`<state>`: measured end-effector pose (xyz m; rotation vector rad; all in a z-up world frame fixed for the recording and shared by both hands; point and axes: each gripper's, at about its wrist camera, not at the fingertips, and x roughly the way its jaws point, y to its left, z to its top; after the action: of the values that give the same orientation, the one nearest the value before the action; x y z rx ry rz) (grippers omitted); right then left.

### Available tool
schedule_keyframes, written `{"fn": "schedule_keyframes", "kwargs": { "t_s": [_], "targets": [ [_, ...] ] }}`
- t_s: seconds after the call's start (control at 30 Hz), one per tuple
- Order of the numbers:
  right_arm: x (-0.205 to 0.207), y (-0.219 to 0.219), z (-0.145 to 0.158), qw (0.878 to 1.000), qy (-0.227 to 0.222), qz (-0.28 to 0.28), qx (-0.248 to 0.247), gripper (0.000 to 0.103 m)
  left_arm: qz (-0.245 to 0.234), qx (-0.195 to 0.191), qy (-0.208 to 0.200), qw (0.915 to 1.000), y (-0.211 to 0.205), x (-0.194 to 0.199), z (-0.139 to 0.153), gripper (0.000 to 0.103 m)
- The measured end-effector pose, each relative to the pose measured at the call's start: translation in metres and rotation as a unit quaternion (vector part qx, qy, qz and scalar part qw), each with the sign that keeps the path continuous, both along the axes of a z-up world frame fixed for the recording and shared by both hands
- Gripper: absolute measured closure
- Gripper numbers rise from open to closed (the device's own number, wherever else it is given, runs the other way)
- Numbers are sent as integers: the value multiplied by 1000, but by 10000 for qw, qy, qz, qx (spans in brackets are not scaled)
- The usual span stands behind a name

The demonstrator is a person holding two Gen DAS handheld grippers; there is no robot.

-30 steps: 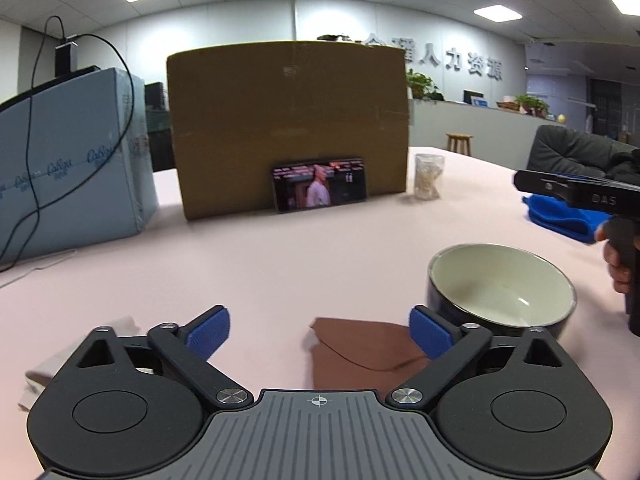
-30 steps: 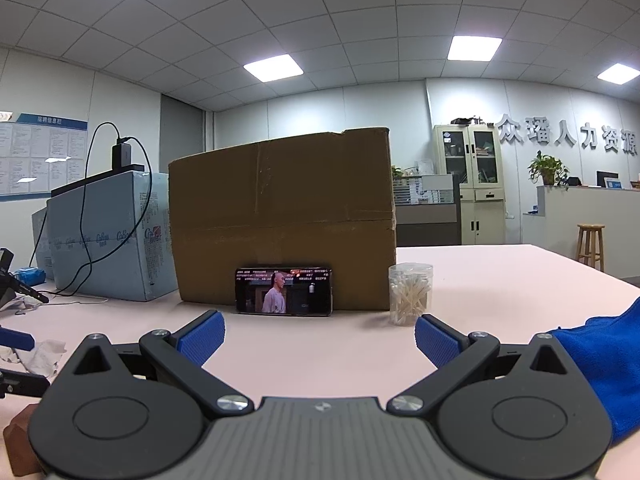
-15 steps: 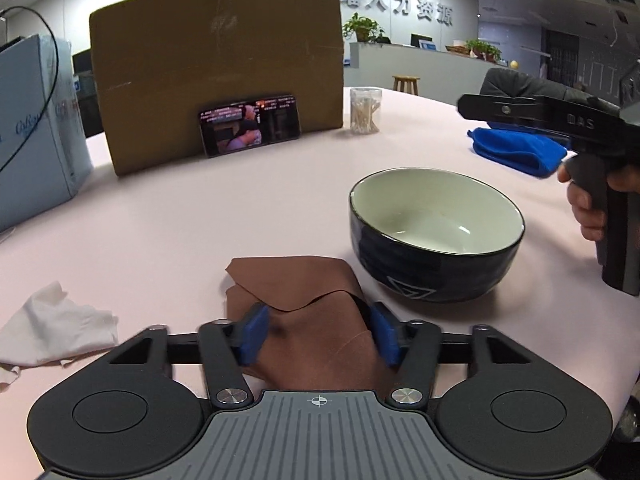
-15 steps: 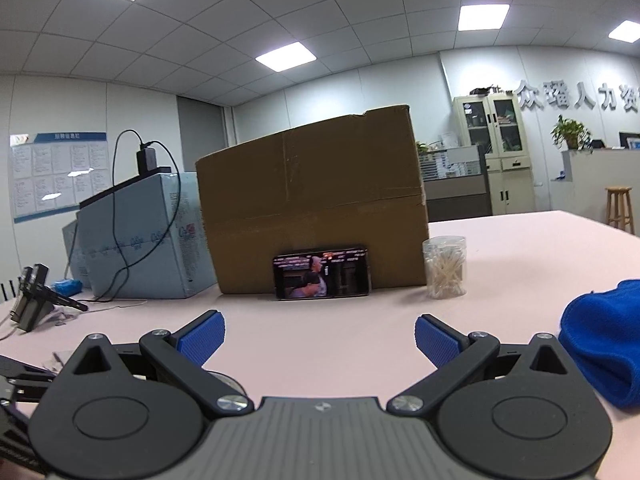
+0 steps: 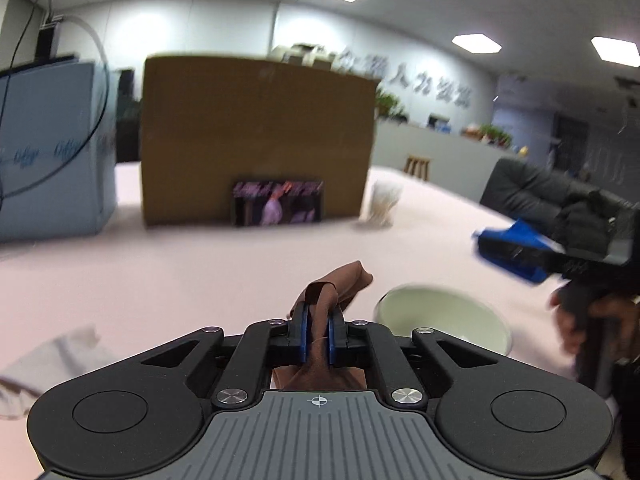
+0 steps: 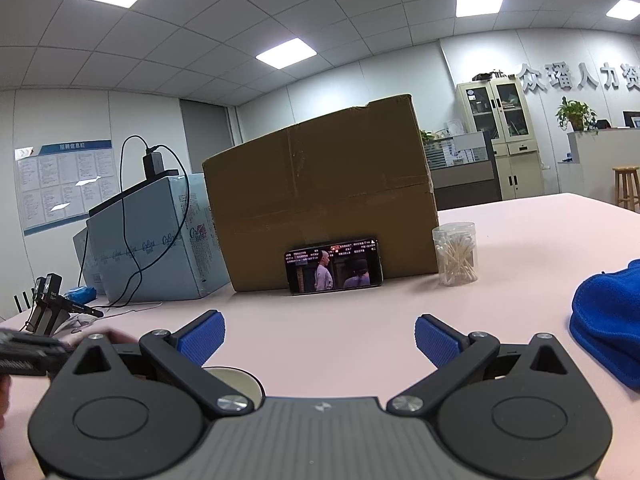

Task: Clean bowl

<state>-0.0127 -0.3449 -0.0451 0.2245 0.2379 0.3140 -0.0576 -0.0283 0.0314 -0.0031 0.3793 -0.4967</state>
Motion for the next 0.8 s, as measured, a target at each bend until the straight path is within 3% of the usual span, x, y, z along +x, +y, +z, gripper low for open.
{"fn": "schedule_keyframes", "kwargs": {
  "t_s": [0.13, 0.2, 0.3, 0.53, 0.7, 0.8],
  "targets": [
    [1, -1, -1, 10000, 35, -41, 47, 0, -314, -217, -399, 9985, -20, -8, 20, 95],
    [1, -1, -1, 10000, 34, -50, 53, 0, -517, -302, -346, 9976, -30, -4, 24, 95],
    [1, -2, -1, 9999, 7, -67, 83, 0, -746, -120, -249, 9968, -47, -1, 21, 95],
    [0, -3, -2, 10000, -19, -49, 79, 0, -872, 695, 177, 9936, -69, 7, 2, 94],
    [1, -1, -2, 10000, -8, -12, 40, 0, -1019, 729, 308, 9916, -77, 12, -6, 93],
    [1, -1, -2, 10000, 8, -18, 62, 0, -950, 645, 377, 9927, -80, 22, -11, 83]
  ]
}}
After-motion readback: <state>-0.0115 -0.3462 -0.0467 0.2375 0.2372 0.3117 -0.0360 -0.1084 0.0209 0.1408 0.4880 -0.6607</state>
